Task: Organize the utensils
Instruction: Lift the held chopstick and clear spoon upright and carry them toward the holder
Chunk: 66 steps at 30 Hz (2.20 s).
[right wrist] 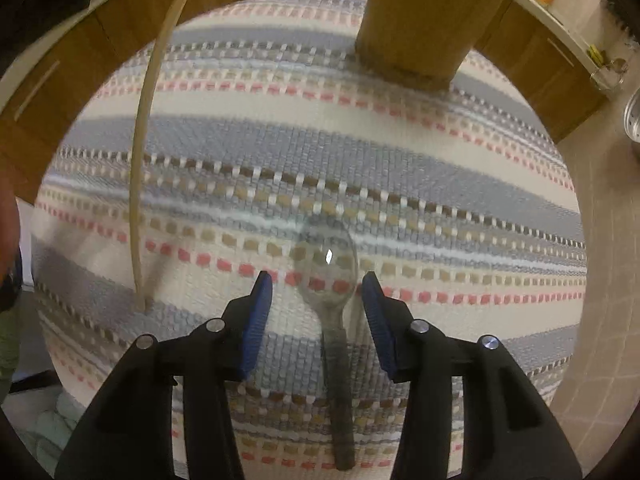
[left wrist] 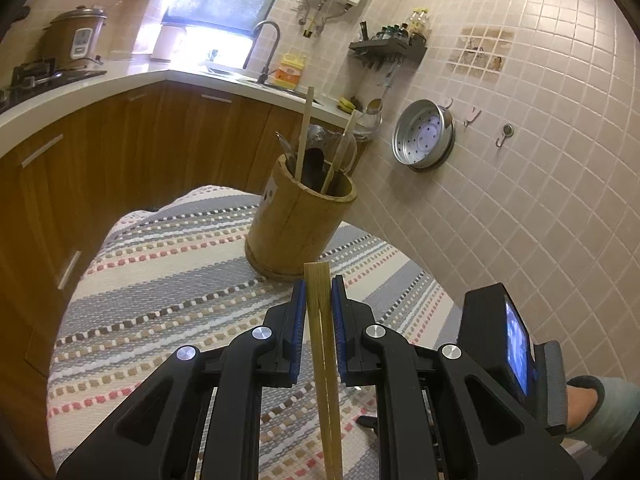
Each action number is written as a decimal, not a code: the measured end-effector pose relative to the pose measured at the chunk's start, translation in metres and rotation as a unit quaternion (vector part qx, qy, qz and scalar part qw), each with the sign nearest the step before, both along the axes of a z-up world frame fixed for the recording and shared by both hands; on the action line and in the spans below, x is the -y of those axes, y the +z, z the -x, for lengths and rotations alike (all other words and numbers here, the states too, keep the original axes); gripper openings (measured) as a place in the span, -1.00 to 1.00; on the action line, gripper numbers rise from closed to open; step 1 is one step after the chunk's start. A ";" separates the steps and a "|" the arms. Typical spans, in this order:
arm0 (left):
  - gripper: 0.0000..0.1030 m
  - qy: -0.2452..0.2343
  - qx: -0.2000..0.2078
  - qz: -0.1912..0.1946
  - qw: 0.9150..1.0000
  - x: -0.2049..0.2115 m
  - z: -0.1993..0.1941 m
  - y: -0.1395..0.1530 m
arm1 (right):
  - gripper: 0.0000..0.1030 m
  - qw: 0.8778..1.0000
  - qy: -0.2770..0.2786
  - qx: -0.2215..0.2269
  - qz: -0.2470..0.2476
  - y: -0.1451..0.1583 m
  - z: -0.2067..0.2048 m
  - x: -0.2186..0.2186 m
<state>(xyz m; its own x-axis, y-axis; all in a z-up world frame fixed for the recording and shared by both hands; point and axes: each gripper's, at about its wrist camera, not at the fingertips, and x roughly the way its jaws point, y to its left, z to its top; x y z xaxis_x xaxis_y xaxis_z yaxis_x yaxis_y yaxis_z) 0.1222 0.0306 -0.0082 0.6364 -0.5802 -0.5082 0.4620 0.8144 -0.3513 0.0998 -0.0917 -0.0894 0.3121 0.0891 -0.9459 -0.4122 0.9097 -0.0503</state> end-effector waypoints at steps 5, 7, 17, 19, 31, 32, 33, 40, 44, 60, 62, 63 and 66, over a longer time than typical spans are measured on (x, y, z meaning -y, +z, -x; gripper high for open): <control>-0.78 0.004 -0.004 0.006 1.000 -0.003 0.000 -0.001 | -0.45 0.999 0.037 -0.004 0.032 0.001 -0.005 -0.026; -0.78 0.003 -0.005 0.008 1.000 -0.002 0.000 -0.002 | -0.46 0.999 0.036 -0.012 0.021 0.002 -0.006 -0.026; -0.78 -0.016 0.023 0.012 1.000 0.002 0.012 0.010 | -0.91 0.987 -0.004 0.057 -0.152 0.062 0.017 0.039; -0.78 -0.020 0.034 0.014 0.999 0.004 0.016 0.014 | -0.91 0.983 -0.021 0.076 -0.164 0.073 0.021 0.052; -0.78 -0.017 0.047 0.003 0.999 0.011 0.021 0.017 | -0.83 0.987 -0.035 0.039 -0.150 0.037 0.006 0.058; -0.78 -0.018 0.047 0.003 0.999 0.010 0.021 0.017 | -0.83 0.988 -0.040 0.036 -0.145 0.027 -0.004 0.057; -0.78 -0.018 0.047 0.003 0.999 0.010 0.021 0.017 | -0.81 0.988 -0.047 0.030 -0.145 0.023 -0.009 0.059; -0.78 -0.024 0.049 0.005 0.998 0.007 0.021 0.017 | -0.06 0.993 -0.045 0.012 -0.110 0.003 -0.029 0.054; -0.78 -0.024 0.048 0.006 0.999 0.008 0.020 0.017 | -0.35 0.997 -0.026 0.011 -0.066 -0.005 -0.032 0.039; -0.78 -0.051 0.080 0.012 0.995 0.010 0.028 0.030 | -0.42 0.989 -0.030 0.086 -0.120 0.054 0.006 0.062; -0.78 -0.045 0.100 0.007 0.994 0.013 0.033 0.037 | -0.42 0.983 -0.036 0.121 -0.137 0.071 0.023 0.074; -0.78 -0.043 0.107 0.005 0.993 0.014 0.035 0.039 | -0.42 0.979 -0.041 0.138 -0.146 0.079 0.029 0.080; -0.78 -0.040 0.127 -0.001 0.991 0.018 0.039 0.049 | -0.42 0.969 -0.053 0.182 -0.161 0.101 0.035 0.092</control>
<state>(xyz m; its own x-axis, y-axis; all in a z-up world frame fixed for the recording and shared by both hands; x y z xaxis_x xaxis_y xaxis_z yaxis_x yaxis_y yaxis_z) 0.0836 0.0121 0.0405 0.6968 -0.6324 -0.3385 0.5979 0.7728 -0.2128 0.0644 -0.1839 0.0115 0.6435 0.3101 -0.6998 -0.3241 0.9386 0.1179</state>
